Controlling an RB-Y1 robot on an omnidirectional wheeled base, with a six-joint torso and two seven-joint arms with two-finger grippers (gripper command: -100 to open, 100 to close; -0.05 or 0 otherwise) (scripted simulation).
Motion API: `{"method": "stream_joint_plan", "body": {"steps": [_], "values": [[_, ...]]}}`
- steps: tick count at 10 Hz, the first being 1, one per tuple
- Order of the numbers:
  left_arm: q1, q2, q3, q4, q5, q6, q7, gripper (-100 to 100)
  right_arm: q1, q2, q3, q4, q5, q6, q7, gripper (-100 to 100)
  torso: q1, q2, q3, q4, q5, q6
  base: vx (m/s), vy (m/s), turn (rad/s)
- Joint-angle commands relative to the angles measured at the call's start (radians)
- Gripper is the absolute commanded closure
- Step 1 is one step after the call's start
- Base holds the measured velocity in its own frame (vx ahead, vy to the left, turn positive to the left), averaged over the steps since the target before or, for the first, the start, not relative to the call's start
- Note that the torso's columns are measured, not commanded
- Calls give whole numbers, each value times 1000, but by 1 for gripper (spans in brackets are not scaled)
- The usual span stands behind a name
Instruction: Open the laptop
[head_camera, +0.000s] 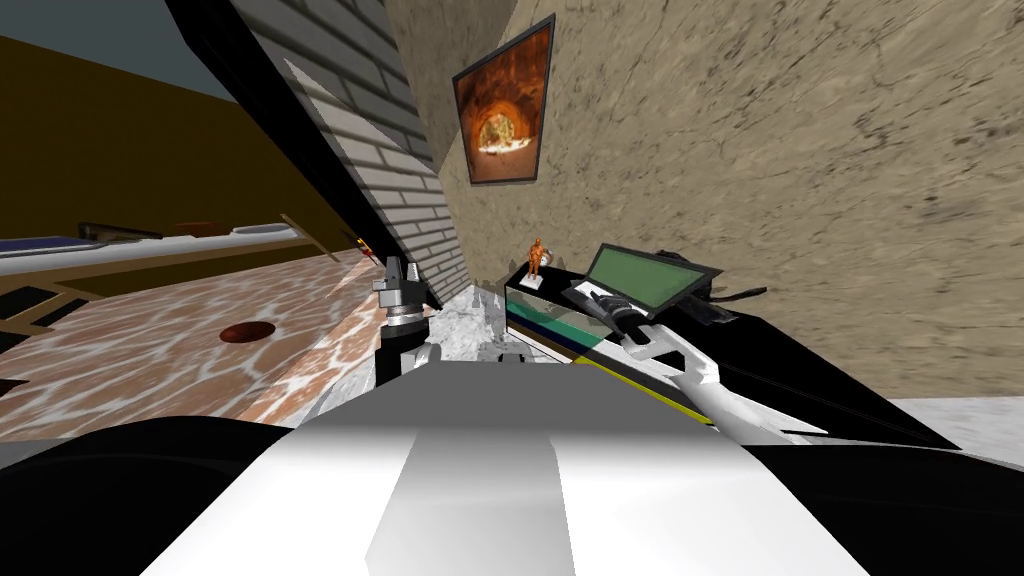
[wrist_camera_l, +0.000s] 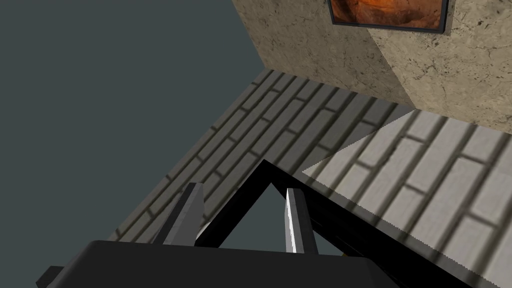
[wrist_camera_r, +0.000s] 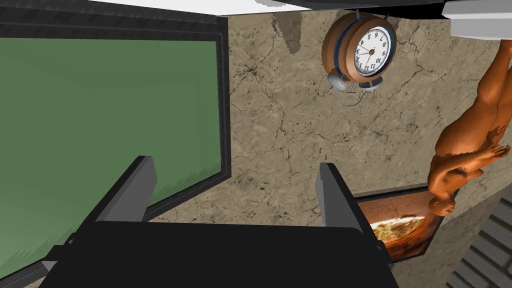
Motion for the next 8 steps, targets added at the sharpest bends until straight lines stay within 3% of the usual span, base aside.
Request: {"method": "stream_joint_plan", "body": {"steps": [1,4,6,7,8], "values": [[0,0,0,0,0,0,0,0,-22,-69,-2,51,12,56,23,-100,0,0,0,0,0,0,51,87,77],[0,0,0,0,0,0,0,0,-35,-114,-2,81,24,91,38,-100,2,-1,-1,0,1,0,53,81,54],[0,0,0,0,0,0,0,0,-61,-178,-3,140,45,159,68,-100,1,-1,-1,0,0,0,78,111,103],[0,0,0,0,0,0,0,0,-61,-196,-3,140,45,159,68,-100,3,-2,-1,-1,1,0,69,103,29],[0,0,0,0,0,0,0,0,-73,-226,-3,167,55,191,81,-100,1,0,0,0,1,1,59,98,54]]}}
